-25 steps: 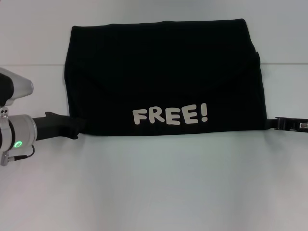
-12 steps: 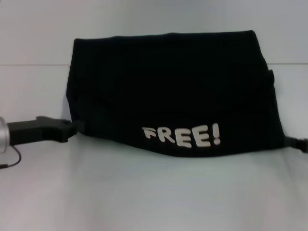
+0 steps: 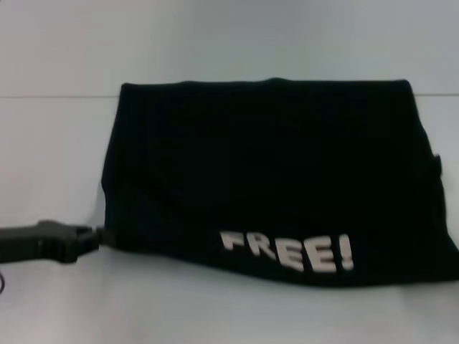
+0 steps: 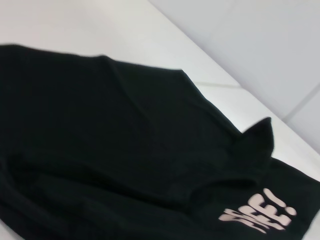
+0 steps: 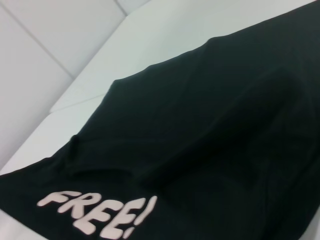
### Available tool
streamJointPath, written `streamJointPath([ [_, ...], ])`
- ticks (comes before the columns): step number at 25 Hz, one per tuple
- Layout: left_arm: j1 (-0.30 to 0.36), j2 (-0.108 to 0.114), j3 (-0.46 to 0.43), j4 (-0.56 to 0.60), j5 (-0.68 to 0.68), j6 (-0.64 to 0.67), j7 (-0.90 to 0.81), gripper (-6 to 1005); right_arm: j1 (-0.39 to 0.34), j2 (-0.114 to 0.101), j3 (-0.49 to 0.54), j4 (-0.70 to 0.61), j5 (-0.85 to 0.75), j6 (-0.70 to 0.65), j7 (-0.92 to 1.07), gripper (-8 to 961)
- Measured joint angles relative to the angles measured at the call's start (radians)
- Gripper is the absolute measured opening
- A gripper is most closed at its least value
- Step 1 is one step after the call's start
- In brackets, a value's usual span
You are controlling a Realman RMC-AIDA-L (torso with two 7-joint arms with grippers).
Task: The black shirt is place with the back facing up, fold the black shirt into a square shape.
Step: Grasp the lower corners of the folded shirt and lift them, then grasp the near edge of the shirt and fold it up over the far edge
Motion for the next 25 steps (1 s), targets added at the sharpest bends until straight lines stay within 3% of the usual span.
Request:
streamJointPath([
  [9, 0.043, 0.005, -0.014, 0.028, 0.061, 0.228, 0.015, 9, -0.111, -0.005, 0.019, -0.020, -0.047, -0.163, -0.089, 2],
  [14, 0.056, 0.003, -0.025, 0.030, 0.104, 0.304, 0.034, 9, -0.126, -0.001, 0.059, -0.021, -0.088, -0.218, -0.111, 2],
  [21, 0.051, 0.003, -0.024, 0.027, 0.121, 0.305, 0.033, 9, -0.112, -0.007, 0.128, -0.021, -0.125, -0.249, -0.125, 3],
  [25, -0.002, 0.020, -0.024, 0.022, 0.114, 0.296, 0.019, 11, -0.059, -0.013, 0.142, -0.031, -0.122, -0.253, -0.124, 3],
])
